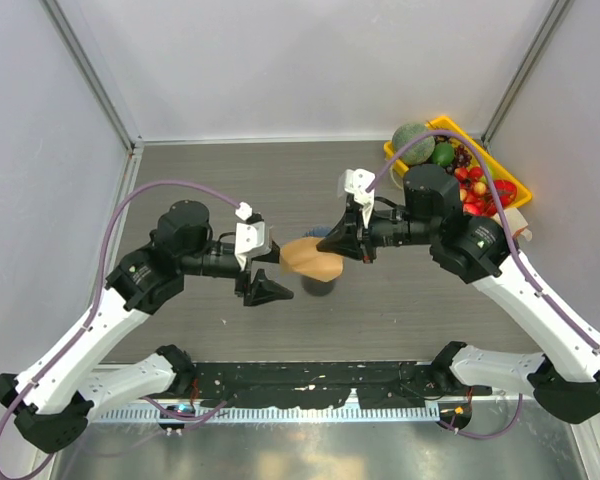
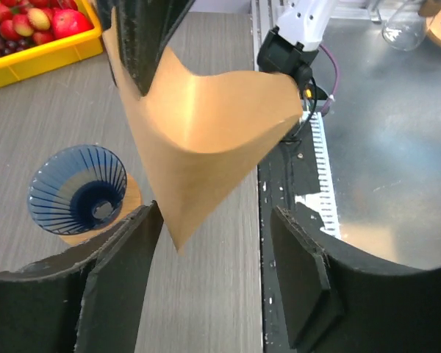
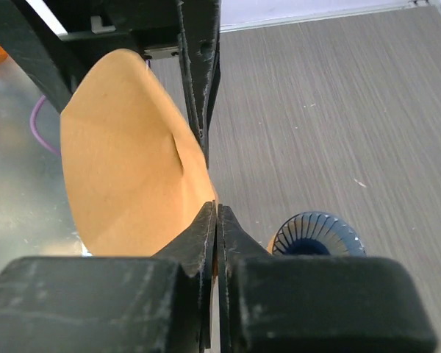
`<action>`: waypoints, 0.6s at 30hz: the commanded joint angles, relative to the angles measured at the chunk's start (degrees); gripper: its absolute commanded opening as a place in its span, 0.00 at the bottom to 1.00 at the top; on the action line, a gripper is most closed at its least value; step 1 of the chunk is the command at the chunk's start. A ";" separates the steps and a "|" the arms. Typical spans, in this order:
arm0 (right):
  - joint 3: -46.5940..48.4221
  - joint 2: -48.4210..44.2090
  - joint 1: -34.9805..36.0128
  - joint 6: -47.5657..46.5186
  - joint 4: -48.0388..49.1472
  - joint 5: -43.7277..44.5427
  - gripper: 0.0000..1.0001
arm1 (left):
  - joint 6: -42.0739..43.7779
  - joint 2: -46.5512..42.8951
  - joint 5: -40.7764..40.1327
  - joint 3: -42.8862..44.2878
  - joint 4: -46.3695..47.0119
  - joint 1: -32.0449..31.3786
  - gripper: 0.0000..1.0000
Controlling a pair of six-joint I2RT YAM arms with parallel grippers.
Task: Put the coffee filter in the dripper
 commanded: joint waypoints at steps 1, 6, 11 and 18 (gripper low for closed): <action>2.08 -1.63 0.44 -10.07 -0.98 -2.48 0.05 | 2.17 -1.68 4.08 2.75 -3.29 0.27 0.78; 0.42 -5.40 2.88 -27.30 -6.60 -3.11 0.05 | 4.46 -2.65 4.36 3.89 -5.14 2.91 0.92; -0.20 -6.55 11.92 -36.27 -8.90 2.77 0.05 | 6.14 0.06 3.39 6.87 -5.50 2.21 0.99; 2.08 -3.48 16.52 -36.28 -7.67 8.84 0.05 | 4.38 4.11 3.66 7.50 -5.24 -4.03 0.93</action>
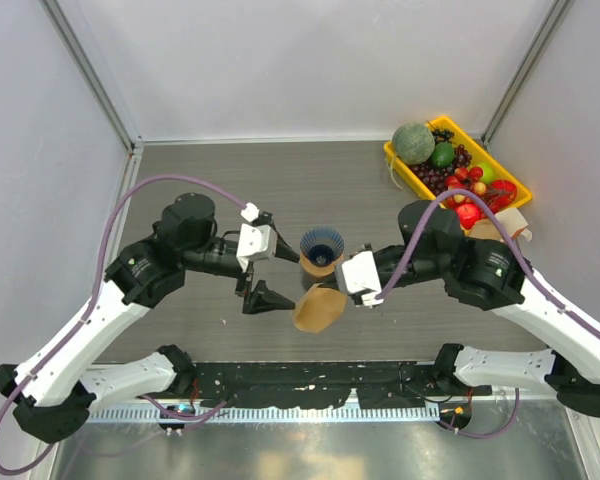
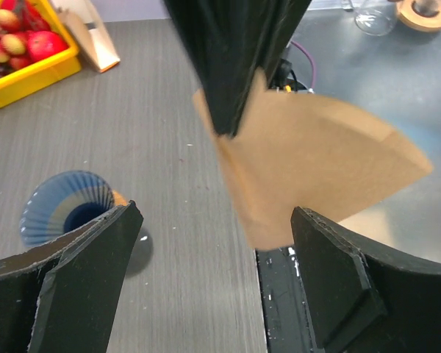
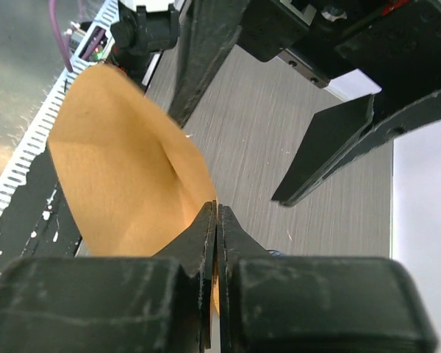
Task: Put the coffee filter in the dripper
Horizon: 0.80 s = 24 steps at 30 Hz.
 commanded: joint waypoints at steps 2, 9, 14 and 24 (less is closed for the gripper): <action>2.85 2.47 1.77 -2.20 1.01 4.80 0.06 | -1.15 2.50 0.90 0.33 1.10 -3.73 0.82; 2.59 1.16 2.12 -2.29 -0.30 5.94 0.05 | 2.43 1.10 0.02 0.76 -2.31 -2.60 0.69; 1.10 -1.04 2.12 -2.47 -1.01 5.77 0.05 | 9.21 -2.32 -0.68 -1.78 -6.54 -1.01 0.99; 2.85 1.07 3.26 -3.87 0.31 2.95 0.05 | 2.01 1.18 2.21 -3.37 -0.65 -2.94 0.99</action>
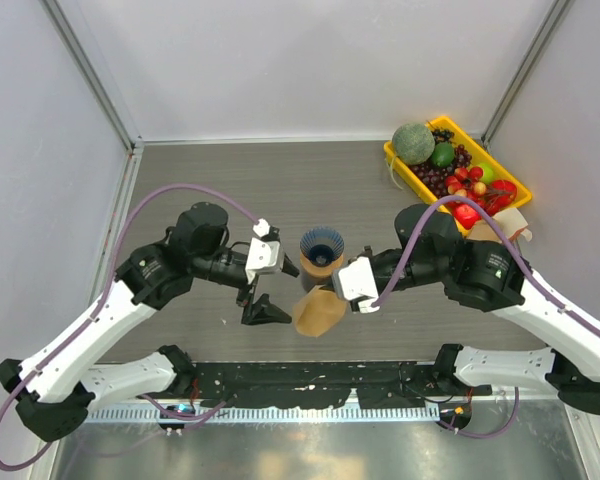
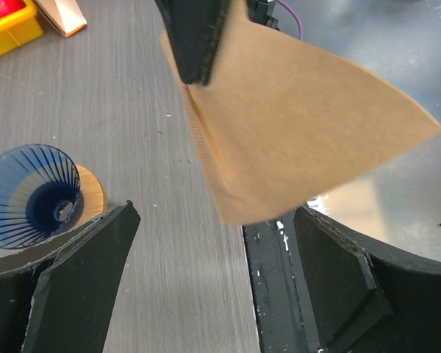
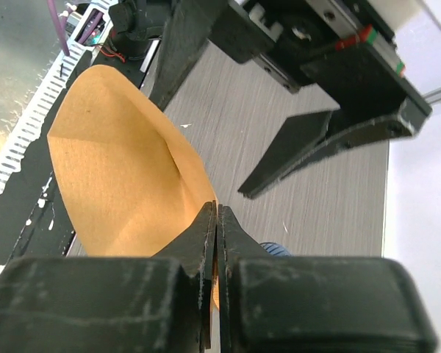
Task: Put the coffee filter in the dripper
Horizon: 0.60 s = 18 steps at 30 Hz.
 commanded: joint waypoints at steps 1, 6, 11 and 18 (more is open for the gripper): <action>2.55 0.76 1.16 -1.58 2.43 -0.83 0.05 | -3.17 1.84 2.72 0.72 3.74 -1.15 0.99; 1.84 0.15 1.43 -1.84 4.10 -0.83 0.05 | -4.93 2.54 4.65 0.02 4.89 -1.94 0.99; 2.02 -0.29 1.43 -2.10 3.84 -0.03 0.05 | -4.32 2.46 6.85 0.55 3.92 -2.03 0.64; 2.19 -1.17 1.43 -1.40 3.31 0.67 0.05 | -2.30 1.14 5.02 -0.50 1.99 -1.94 0.86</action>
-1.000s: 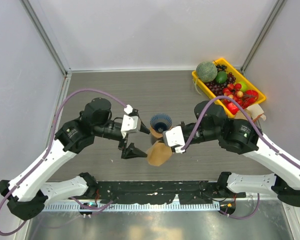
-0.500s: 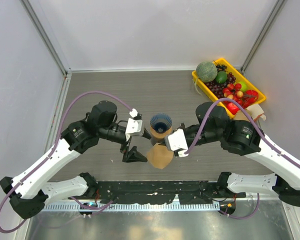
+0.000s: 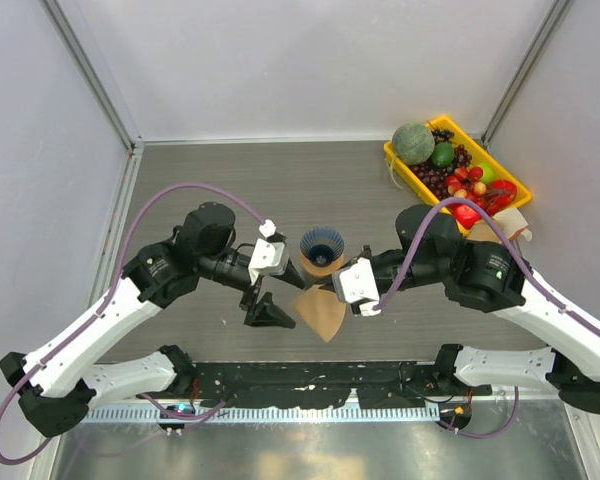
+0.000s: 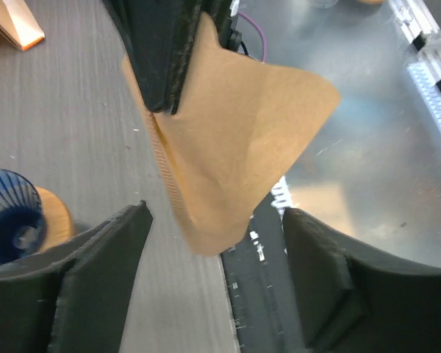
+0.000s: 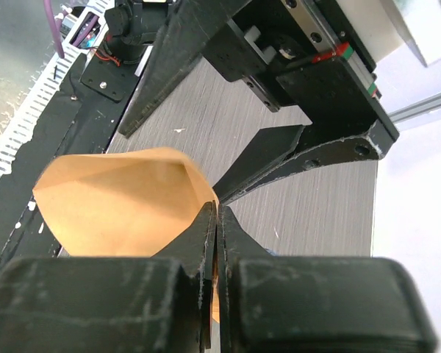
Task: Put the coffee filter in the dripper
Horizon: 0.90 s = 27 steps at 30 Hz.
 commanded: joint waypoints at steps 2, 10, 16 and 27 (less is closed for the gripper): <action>2.15 -2.18 0.36 0.06 2.00 0.23 0.05 | 2.75 -2.12 -1.13 -0.95 -0.94 -0.09 0.99; 2.59 -1.83 0.44 1.03 2.43 -2.67 0.05 | 1.18 -1.16 -2.11 -1.48 1.51 -0.17 0.95; 3.29 -0.78 0.44 0.85 2.61 -2.41 0.05 | -0.14 -0.45 0.26 -0.69 2.39 -0.43 0.66; 4.61 -0.60 0.44 1.29 1.65 -1.18 0.05 | 1.62 -1.42 -0.35 -2.53 0.81 -0.61 0.21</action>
